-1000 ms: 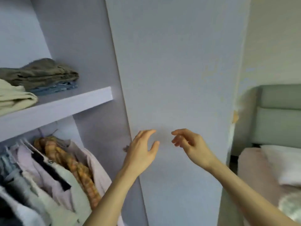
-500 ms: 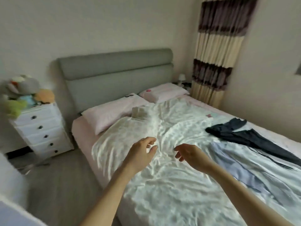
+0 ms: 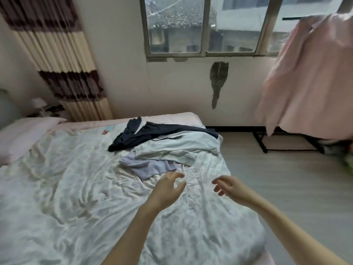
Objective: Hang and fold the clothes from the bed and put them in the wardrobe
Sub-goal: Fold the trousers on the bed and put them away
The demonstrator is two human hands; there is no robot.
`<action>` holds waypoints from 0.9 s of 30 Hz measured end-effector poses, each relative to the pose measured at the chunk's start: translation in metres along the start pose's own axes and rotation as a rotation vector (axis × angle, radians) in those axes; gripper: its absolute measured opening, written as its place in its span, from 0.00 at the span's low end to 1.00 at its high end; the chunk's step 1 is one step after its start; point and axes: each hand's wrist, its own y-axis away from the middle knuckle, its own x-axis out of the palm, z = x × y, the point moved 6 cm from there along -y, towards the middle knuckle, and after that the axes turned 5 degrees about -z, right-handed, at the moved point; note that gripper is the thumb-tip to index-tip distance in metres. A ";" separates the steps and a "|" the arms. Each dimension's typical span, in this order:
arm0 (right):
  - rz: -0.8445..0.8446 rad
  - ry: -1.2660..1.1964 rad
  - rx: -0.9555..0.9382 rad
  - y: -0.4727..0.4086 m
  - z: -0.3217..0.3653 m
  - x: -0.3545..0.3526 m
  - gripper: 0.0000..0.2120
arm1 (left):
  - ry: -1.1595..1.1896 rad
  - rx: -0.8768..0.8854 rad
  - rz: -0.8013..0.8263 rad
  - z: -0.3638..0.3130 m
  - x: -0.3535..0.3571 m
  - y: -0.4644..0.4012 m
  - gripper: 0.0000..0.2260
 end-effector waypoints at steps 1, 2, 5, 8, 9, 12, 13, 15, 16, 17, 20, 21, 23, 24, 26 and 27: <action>-0.018 -0.013 0.019 0.000 -0.010 -0.006 0.10 | 0.003 0.003 0.027 -0.003 0.010 -0.006 0.15; -0.033 -0.026 0.047 0.002 -0.023 -0.015 0.09 | 0.004 0.004 0.052 -0.008 0.025 -0.016 0.15; -0.029 -0.057 0.080 -0.002 -0.053 -0.030 0.10 | 0.019 -0.026 0.084 -0.018 0.057 -0.037 0.14; -0.037 -0.089 0.098 -0.014 -0.087 -0.057 0.10 | 0.030 -0.030 0.110 -0.039 0.093 -0.058 0.14; -0.046 -0.104 0.101 -0.019 -0.096 -0.065 0.10 | 0.041 -0.032 0.106 -0.045 0.101 -0.062 0.14; -0.064 -0.151 0.086 -0.047 -0.130 -0.108 0.11 | 0.066 -0.049 0.072 -0.073 0.141 -0.087 0.14; -0.052 -0.157 0.064 -0.058 -0.144 -0.125 0.11 | 0.072 -0.065 0.050 -0.085 0.159 -0.098 0.14; -0.012 -0.158 0.046 -0.076 -0.169 -0.151 0.12 | 0.080 -0.108 0.016 -0.105 0.192 -0.114 0.14; 0.018 -0.145 0.039 -0.085 -0.190 -0.172 0.12 | 0.084 -0.138 -0.001 -0.122 0.219 -0.127 0.14; 0.039 -0.140 0.036 -0.091 -0.208 -0.190 0.12 | 0.083 -0.154 -0.006 -0.137 0.241 -0.138 0.14; 0.018 -0.121 0.042 -0.112 -0.268 -0.264 0.12 | 0.094 -0.152 -0.007 -0.205 0.315 -0.187 0.15; -0.005 -0.123 0.055 -0.116 -0.285 -0.287 0.13 | 0.100 -0.142 -0.014 -0.226 0.333 -0.203 0.15; -0.057 -0.120 0.109 -0.121 -0.322 -0.334 0.13 | 0.120 -0.118 -0.007 -0.272 0.368 -0.231 0.15; -0.073 -0.111 0.128 -0.122 -0.338 -0.353 0.13 | 0.123 -0.107 0.007 -0.291 0.382 -0.240 0.15; -0.089 -0.119 0.152 -0.126 -0.365 -0.380 0.12 | 0.110 -0.092 0.044 -0.317 0.402 -0.250 0.15; -0.086 -0.121 0.156 -0.130 -0.376 -0.390 0.11 | 0.095 -0.095 0.061 -0.324 0.410 -0.255 0.15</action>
